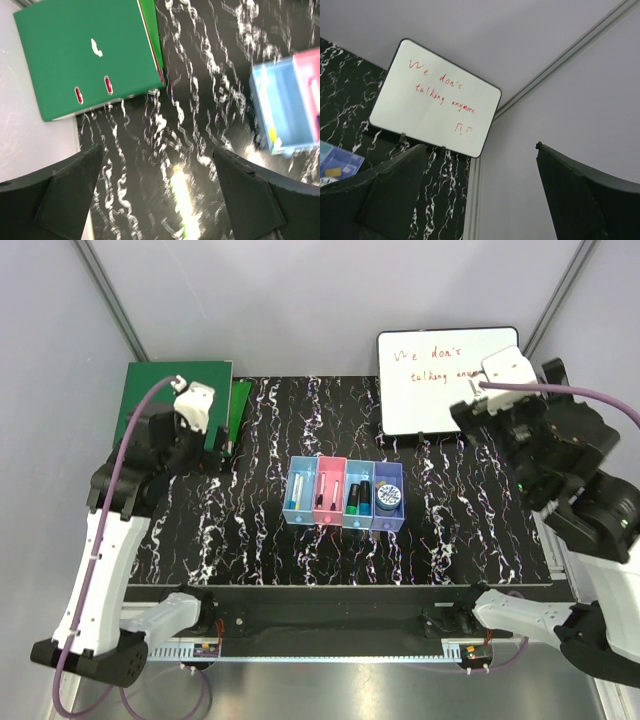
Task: Sort the stationery into containers
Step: Reset both arms
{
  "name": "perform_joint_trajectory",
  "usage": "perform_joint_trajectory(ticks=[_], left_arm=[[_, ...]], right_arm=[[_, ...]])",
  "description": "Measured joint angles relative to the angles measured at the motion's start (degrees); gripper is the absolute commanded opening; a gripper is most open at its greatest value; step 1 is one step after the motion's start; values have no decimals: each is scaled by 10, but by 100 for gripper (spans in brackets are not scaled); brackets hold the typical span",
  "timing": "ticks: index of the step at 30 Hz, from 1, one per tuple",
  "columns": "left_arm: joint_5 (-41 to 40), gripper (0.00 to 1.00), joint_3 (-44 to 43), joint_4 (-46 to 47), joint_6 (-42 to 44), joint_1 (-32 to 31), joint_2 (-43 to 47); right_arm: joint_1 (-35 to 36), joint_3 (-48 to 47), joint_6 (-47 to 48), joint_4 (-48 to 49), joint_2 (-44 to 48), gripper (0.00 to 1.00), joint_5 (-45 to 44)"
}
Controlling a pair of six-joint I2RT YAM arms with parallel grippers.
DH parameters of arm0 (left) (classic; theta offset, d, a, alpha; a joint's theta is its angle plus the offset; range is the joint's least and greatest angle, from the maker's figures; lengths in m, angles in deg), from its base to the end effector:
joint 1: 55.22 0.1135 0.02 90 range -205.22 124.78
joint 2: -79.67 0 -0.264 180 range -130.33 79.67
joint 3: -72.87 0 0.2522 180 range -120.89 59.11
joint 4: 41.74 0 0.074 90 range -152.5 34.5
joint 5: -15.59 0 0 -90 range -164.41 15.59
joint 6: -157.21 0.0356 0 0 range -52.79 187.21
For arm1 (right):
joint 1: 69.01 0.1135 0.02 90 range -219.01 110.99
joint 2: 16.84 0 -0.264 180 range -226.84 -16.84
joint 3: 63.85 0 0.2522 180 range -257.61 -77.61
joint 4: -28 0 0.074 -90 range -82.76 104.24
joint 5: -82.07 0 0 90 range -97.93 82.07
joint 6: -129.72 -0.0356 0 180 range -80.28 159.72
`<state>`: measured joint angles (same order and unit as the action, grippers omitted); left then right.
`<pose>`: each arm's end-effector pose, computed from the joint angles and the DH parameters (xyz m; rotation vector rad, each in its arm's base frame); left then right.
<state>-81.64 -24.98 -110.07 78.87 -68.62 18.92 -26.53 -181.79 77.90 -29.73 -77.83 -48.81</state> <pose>0.1816 -0.0387 0.4393 0.3848 2.0778 0.1153 0.1119 0.0709 0.5544 -0.5523 1.5057 -0.5049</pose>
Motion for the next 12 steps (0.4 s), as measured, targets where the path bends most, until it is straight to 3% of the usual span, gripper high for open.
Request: perform_joint_trajectory(ticks=[6,12], left_arm=[[36,99,36,-20,44,0,49],[46,99,35,-20,51,0,50]], right_arm=[[-10,15,-90,-167,56,100,46],[-21,24,-119,-221,70,100,61]])
